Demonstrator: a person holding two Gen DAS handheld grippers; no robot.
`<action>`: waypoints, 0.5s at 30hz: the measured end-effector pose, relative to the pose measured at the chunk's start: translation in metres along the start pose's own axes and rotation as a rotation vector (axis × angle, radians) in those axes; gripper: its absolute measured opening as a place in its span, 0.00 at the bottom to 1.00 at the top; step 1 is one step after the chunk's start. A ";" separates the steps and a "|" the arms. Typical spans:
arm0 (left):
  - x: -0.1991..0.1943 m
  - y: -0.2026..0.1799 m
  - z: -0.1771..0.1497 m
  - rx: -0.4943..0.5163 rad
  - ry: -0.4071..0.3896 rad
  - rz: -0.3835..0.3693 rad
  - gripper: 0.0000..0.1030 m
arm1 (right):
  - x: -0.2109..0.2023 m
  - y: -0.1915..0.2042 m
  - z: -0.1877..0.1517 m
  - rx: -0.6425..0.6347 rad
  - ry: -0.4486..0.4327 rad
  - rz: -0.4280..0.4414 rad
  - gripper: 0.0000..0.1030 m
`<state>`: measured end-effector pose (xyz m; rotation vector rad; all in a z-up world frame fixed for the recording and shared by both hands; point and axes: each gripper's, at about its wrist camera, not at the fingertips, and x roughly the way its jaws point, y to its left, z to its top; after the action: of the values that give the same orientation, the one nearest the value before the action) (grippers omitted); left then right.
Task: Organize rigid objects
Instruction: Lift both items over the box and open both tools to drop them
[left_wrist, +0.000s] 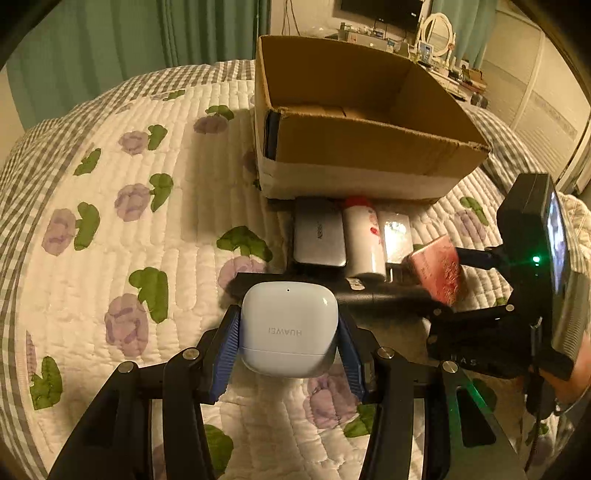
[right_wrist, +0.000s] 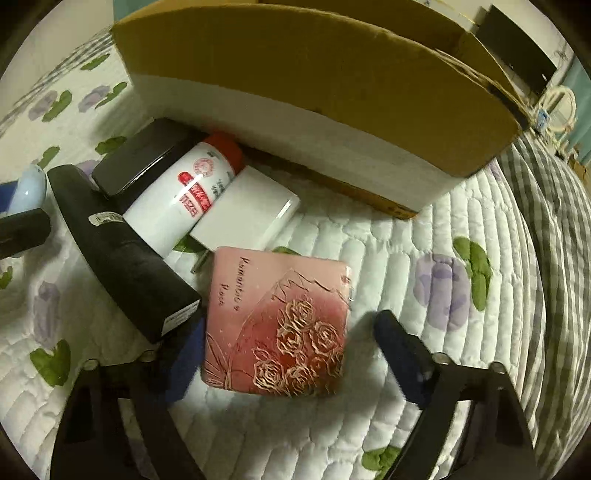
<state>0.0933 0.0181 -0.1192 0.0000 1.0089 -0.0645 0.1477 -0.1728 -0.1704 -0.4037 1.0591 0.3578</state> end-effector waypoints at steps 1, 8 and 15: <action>0.000 0.000 -0.001 0.001 0.003 -0.001 0.49 | -0.001 0.005 0.001 -0.020 0.001 -0.004 0.66; -0.009 -0.003 -0.002 0.009 0.021 0.008 0.49 | -0.023 0.003 0.007 -0.031 0.003 -0.009 0.66; -0.046 -0.008 0.014 -0.004 -0.030 -0.041 0.49 | -0.077 -0.001 0.021 -0.041 -0.059 -0.048 0.66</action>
<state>0.0802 0.0124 -0.0724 -0.0250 0.9792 -0.0995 0.1292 -0.1703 -0.0927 -0.4516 0.9838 0.3474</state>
